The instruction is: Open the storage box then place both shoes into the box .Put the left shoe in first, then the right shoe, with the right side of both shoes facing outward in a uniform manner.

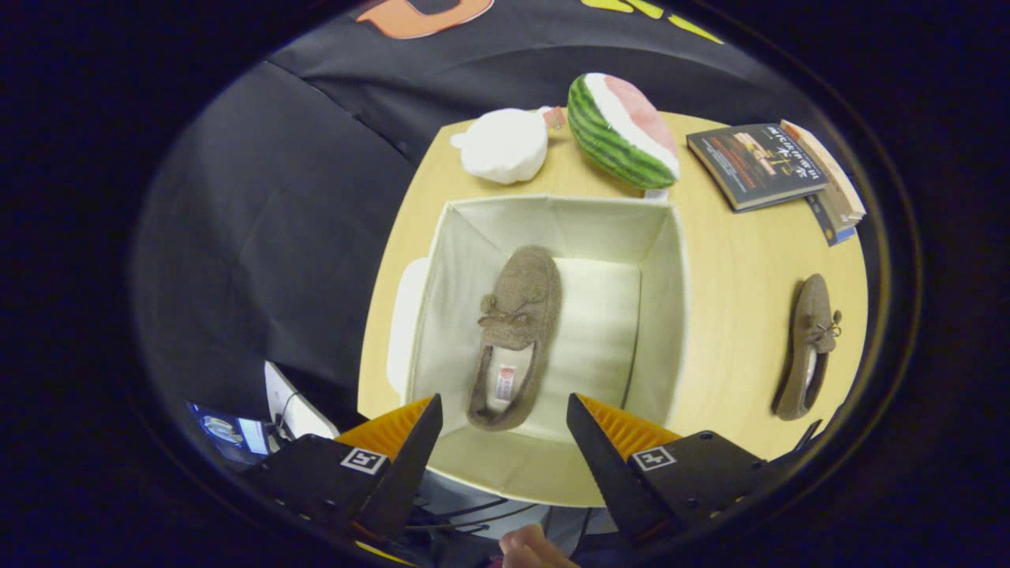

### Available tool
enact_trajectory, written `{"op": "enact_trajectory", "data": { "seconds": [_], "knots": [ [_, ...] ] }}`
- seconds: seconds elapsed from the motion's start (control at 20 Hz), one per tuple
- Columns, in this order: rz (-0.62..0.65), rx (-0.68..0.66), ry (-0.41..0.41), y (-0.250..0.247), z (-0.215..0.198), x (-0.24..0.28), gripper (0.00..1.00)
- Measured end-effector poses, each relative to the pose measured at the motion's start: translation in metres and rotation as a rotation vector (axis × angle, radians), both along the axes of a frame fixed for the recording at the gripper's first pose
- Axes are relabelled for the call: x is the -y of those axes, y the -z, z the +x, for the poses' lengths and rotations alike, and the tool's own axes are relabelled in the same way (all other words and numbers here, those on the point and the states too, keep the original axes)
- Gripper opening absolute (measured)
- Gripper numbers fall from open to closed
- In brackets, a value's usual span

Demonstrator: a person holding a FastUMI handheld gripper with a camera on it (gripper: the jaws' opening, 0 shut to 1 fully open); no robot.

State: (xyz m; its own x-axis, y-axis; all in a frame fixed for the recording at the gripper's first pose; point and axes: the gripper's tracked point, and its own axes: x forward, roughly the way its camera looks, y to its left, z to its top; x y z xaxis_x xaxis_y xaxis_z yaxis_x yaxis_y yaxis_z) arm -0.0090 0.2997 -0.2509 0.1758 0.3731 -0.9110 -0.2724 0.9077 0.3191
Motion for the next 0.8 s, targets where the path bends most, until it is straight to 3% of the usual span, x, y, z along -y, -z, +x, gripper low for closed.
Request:
{"op": "enact_trajectory", "data": {
  "seconds": [0.35,0.8],
  "knots": [
    [-0.002,0.064,0.106,-0.033,0.012,0.133,0.96],
    [-0.131,0.043,0.3,0.018,0.034,0.329,0.96]
  ]
}}
